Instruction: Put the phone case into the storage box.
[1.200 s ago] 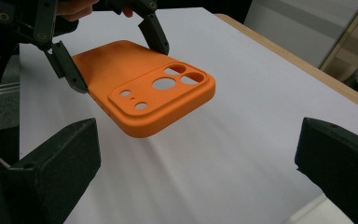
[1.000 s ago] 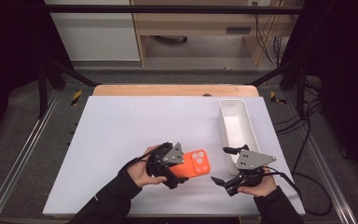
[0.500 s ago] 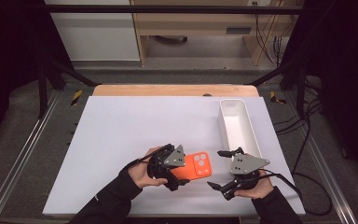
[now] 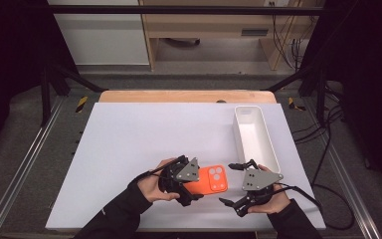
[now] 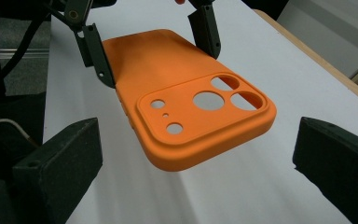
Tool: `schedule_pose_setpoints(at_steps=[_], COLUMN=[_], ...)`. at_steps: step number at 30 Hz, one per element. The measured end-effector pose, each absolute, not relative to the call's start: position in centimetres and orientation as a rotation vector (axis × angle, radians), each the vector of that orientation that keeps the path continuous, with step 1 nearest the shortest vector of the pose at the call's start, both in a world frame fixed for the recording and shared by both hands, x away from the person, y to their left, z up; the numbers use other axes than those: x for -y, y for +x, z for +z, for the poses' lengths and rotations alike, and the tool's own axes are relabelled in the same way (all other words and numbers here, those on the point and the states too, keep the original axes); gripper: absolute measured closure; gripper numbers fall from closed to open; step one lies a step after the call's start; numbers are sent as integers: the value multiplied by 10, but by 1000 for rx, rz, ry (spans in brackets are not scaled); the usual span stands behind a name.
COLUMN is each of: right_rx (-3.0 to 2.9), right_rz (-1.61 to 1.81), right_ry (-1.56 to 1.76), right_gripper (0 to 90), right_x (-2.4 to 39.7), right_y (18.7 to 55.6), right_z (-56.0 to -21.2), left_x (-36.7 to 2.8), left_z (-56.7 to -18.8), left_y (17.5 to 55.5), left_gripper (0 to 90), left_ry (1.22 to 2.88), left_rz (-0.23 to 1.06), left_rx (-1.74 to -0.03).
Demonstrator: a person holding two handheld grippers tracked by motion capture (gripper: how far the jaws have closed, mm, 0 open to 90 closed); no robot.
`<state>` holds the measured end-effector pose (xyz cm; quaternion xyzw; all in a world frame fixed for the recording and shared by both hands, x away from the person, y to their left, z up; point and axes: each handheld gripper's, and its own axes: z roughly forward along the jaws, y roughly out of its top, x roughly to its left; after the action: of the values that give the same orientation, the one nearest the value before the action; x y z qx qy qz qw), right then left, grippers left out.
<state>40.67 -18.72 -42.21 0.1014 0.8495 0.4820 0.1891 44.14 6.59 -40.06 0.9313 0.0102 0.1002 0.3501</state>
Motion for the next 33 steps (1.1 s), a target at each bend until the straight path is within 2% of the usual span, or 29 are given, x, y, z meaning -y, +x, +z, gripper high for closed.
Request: schedule_pose_setpoints(at_steps=[33], right_rx=[-2455], right_rz=[1381], right_ry=[190], right_gripper=[21], right_x=[181], right_y=[409], right_z=[-431], left_x=[-59], left_z=[-401], left_y=[433], left_gripper=[156], left_ry=[2409], left_rz=[215], left_rx=[72])
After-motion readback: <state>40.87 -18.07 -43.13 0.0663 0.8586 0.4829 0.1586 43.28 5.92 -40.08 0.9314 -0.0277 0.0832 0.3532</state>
